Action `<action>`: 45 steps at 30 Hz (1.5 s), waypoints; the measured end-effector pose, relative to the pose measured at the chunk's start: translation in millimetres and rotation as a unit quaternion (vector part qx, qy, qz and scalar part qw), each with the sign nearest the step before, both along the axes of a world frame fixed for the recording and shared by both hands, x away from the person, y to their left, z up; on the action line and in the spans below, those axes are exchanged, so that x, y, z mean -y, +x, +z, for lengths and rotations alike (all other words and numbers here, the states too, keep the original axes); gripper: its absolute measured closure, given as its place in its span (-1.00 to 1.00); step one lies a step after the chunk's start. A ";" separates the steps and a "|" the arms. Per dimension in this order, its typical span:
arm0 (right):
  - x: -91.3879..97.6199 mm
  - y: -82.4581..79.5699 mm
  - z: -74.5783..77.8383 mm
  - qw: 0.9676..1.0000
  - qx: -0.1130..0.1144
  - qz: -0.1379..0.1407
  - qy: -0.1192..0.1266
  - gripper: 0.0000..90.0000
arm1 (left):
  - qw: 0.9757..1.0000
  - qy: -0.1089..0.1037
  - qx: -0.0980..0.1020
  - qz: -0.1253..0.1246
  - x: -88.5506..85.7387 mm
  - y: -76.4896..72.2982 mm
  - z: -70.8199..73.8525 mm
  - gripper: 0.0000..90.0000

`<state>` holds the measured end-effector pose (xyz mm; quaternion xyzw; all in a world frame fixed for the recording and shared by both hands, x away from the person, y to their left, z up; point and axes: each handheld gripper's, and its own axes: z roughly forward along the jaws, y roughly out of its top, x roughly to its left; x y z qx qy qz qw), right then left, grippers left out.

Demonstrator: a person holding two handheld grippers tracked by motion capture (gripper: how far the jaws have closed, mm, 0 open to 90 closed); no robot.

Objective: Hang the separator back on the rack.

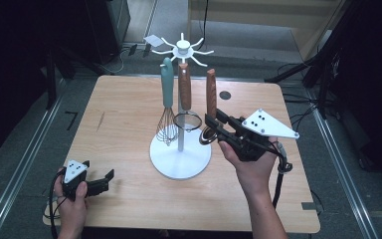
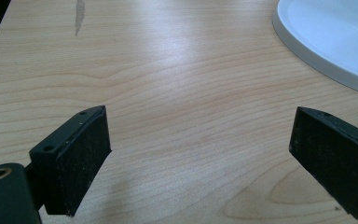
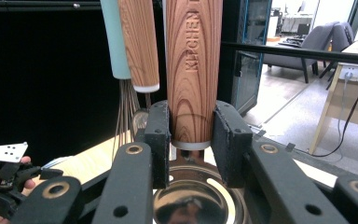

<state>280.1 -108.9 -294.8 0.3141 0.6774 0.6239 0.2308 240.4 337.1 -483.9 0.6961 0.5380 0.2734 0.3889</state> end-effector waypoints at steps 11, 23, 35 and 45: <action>-3.4 -1.1 8.9 1.000 0.011 0.002 0.004 0.58 | 1.000 0.000 -0.002 -0.001 -0.1 0.4 -0.1 -0.88; -4.8 1.9 11.7 1.000 0.010 -0.001 0.005 0.58 | 1.000 -0.001 -0.002 -0.001 -0.1 0.5 -0.1 -0.88; -11.6 7.5 15.0 1.000 0.006 0.002 0.000 0.58 | 1.000 -0.002 -0.002 -0.002 -0.5 0.6 -0.1 -0.88; -11.9 11.0 12.4 1.000 -0.004 0.017 0.010 0.54 | 1.000 -0.002 -0.002 -0.002 -0.3 0.4 -0.1 -0.88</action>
